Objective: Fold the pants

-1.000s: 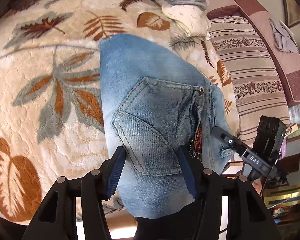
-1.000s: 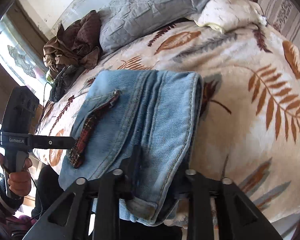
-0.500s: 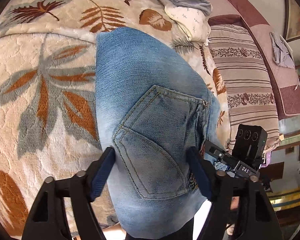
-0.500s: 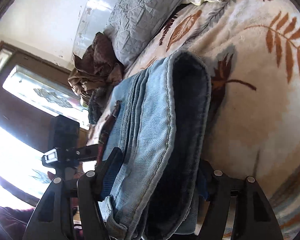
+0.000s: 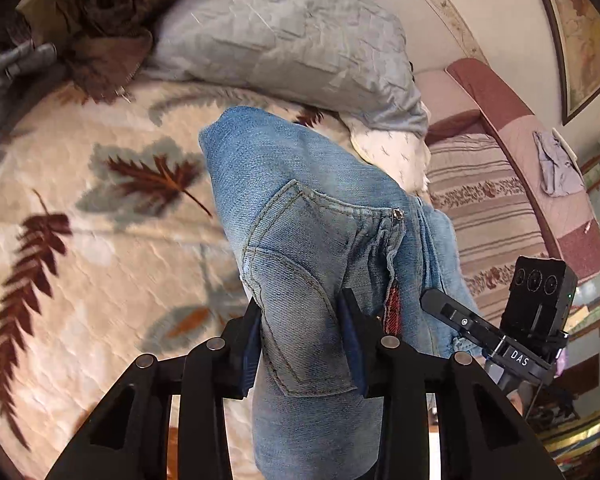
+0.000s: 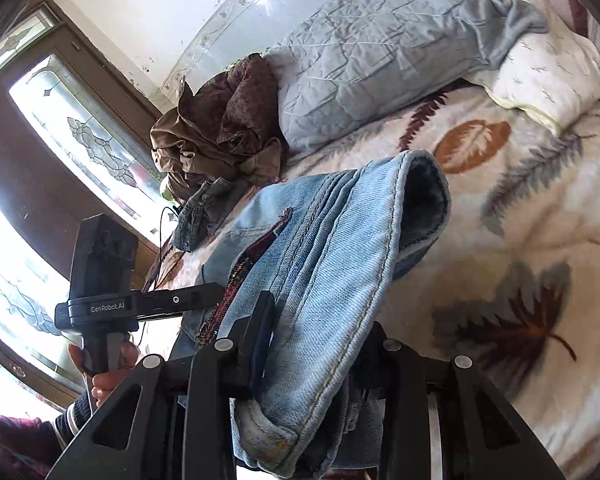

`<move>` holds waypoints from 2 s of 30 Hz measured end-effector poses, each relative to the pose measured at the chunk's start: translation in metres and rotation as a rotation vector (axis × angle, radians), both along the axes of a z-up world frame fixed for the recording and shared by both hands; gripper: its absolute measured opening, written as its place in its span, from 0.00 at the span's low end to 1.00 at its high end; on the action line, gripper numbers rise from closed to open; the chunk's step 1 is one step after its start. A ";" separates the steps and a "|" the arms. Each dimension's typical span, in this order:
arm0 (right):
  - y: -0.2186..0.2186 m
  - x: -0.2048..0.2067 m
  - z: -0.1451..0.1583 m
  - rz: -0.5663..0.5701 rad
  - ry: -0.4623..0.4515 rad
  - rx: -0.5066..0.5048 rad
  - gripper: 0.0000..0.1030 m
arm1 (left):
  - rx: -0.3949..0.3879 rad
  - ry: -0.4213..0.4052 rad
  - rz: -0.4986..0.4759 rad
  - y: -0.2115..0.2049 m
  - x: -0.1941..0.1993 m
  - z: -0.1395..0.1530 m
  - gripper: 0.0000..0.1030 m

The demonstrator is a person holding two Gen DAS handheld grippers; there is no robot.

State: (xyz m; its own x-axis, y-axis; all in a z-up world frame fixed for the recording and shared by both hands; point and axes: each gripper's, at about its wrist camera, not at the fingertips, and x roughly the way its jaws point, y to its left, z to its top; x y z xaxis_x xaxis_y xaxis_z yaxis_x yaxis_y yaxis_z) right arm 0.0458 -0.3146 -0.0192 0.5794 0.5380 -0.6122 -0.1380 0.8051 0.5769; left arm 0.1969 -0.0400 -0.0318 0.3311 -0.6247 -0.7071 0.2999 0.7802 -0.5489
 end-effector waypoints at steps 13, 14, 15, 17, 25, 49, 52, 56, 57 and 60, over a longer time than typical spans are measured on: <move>0.051 0.087 -0.073 -0.039 0.148 -0.264 0.40 | 0.210 0.064 0.100 0.024 0.026 -0.053 0.49; 0.051 0.086 -0.070 -0.037 0.144 -0.281 0.40 | 0.219 0.060 0.098 0.024 0.023 -0.050 0.49; 0.052 0.085 -0.067 -0.033 0.142 -0.295 0.40 | 0.223 0.057 0.098 0.022 0.023 -0.050 0.49; 0.051 0.081 -0.057 -0.037 0.127 -0.305 0.40 | 0.238 0.037 0.104 0.021 0.018 -0.044 0.48; 0.060 0.028 -0.020 -0.062 0.081 -0.438 0.91 | 0.484 -0.167 0.211 0.024 -0.051 -0.008 0.72; 0.082 -0.073 0.015 -0.157 0.052 -0.827 1.00 | 0.632 -0.292 0.116 -0.032 -0.197 0.012 0.71; 0.079 -0.078 0.014 -0.163 0.056 -0.822 1.00 | 0.614 -0.281 0.112 -0.031 -0.198 0.014 0.71; 0.074 -0.086 0.011 -0.165 0.065 -0.805 1.00 | 0.611 -0.282 0.104 -0.031 -0.200 0.015 0.71; 0.074 -0.087 0.010 -0.165 0.068 -0.812 1.00 | 0.610 -0.279 0.101 -0.031 -0.199 0.014 0.71; 0.071 -0.090 0.007 -0.160 0.078 -0.806 1.00 | 0.609 -0.281 0.093 -0.033 -0.198 0.014 0.71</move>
State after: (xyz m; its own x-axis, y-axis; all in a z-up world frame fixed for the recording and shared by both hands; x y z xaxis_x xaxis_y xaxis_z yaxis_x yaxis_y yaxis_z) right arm -0.0439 -0.2432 -0.0127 0.5514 -0.1692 -0.8169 0.0303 0.9826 -0.1830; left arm -0.0012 -0.0727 -0.0179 0.5867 -0.1023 -0.8033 0.2840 0.9550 0.0858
